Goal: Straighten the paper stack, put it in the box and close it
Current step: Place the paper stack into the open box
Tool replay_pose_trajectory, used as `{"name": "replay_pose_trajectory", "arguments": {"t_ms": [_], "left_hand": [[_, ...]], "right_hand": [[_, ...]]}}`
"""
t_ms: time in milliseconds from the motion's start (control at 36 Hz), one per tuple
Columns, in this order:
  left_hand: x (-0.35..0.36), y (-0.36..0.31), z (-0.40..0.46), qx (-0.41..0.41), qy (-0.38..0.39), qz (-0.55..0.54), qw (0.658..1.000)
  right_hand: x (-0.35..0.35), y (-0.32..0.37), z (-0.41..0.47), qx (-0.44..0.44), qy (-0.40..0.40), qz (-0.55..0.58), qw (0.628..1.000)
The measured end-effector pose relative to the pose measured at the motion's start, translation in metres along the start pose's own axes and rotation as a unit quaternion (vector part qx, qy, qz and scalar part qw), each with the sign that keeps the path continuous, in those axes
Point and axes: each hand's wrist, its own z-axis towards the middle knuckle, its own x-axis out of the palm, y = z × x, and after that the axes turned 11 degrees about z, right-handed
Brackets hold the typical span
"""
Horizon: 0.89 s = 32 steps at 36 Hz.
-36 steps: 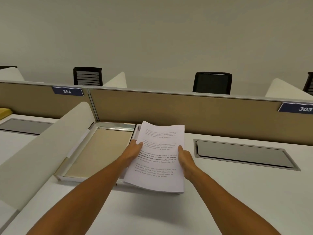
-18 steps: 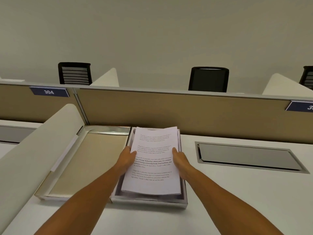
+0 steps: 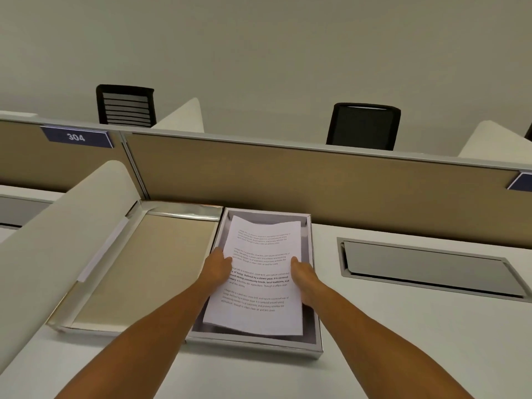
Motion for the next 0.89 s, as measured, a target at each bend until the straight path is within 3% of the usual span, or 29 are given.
{"name": "replay_pose_trajectory", "arguments": {"t_ms": [889], "left_hand": [[0.010,-0.008,-0.008,-0.012,-0.066,0.093,0.993]], "right_hand": [[0.016,0.013,-0.001,-0.002,-0.042,-0.029,0.999]]}}
